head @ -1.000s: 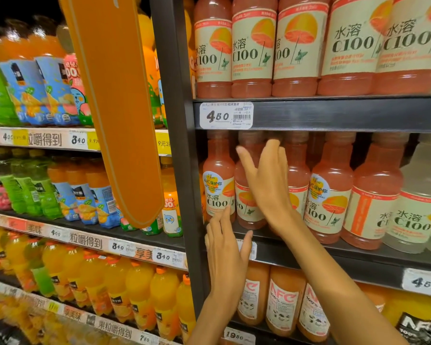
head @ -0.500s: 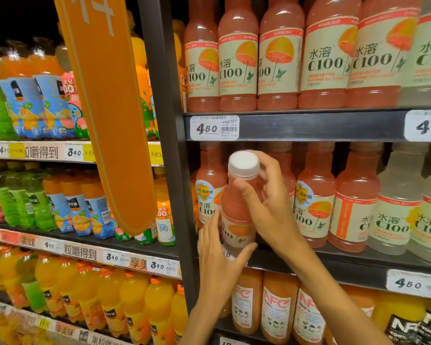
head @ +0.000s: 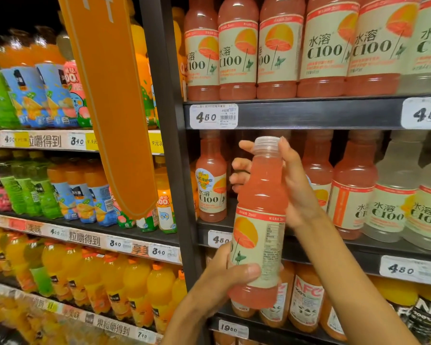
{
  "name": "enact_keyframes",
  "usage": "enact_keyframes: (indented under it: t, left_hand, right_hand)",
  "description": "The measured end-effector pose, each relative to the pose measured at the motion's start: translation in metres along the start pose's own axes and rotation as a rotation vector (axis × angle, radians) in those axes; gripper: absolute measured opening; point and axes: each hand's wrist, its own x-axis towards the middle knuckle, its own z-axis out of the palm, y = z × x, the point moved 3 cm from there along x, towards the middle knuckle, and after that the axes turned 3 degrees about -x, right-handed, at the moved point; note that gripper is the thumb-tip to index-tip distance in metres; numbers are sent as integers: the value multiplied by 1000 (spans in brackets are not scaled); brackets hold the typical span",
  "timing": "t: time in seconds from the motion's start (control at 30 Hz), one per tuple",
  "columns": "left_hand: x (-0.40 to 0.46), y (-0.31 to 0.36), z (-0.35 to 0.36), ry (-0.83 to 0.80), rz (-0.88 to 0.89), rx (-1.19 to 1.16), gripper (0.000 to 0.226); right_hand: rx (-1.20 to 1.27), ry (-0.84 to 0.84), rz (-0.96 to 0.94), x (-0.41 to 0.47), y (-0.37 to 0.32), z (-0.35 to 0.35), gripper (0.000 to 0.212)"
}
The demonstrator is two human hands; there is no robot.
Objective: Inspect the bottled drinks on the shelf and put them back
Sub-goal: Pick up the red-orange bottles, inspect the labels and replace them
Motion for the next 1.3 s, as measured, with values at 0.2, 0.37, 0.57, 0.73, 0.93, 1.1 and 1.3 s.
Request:
enact_keyframes:
  t: [0.2,0.37,0.57,0.73,0.93,1.1,1.3]
  left_hand:
    - [2,11,1,90,98,-3,84]
    - [5,21,4,196,128,105,60]
    - [-1,20,28,-197,-65,-587,75]
    - [2,15,26,-181,-36,-531,74]
    - [2,19,5,165,62,-50,71]
    - [9,3,22,210,-6,-237,83]
    - [5,11,37,-215,-179,-678,72]
  right_hand:
    - [-221,255,-123,-4,-6,-4,34]
    - [-357,427,-143,-11,-10,2,44]
    - [-235,193,50,-6,-17,6,35]
    - [41,166,37,2,-9,10,20]
    - [-450,419,-118,-10,-14,5,25]
    - [-525,370,-12,-7,-19,6,42]
    - [-120,225,50,-10,-9,5,40]
